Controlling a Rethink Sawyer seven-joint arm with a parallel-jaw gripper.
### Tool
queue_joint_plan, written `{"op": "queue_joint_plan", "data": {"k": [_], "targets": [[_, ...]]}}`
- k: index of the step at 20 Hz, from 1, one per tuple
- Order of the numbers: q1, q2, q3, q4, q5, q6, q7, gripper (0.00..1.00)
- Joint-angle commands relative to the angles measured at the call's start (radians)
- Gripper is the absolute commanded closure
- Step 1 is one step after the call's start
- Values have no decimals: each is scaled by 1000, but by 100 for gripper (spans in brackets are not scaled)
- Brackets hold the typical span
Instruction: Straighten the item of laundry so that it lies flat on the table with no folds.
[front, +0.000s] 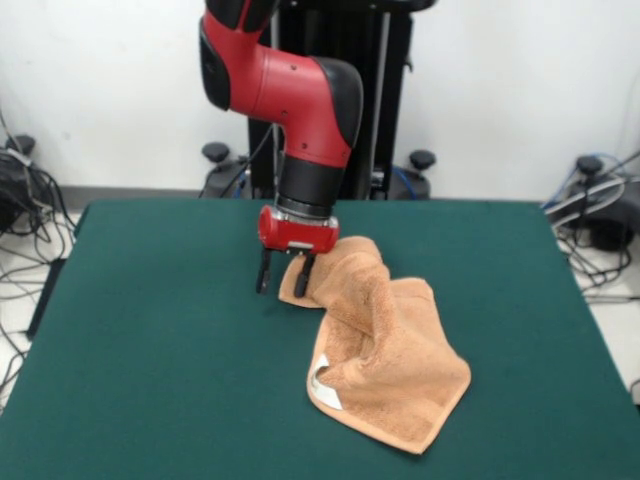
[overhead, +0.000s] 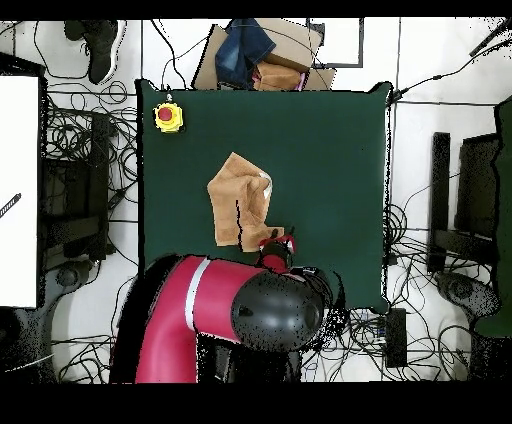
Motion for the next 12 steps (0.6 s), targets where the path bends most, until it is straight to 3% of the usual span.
{"op": "queue_joint_plan", "data": {"k": [1, 8, 9, 12], "targets": [[2, 16, 62, -95, 43, 60, 135, 0], [-2, 17, 63, -94, 41, 57, 137, 0], [-1, 18, 62, -95, 41, 56, 136, 100], [1, 20, 61, -94, 47, 54, 137, 100]]}}
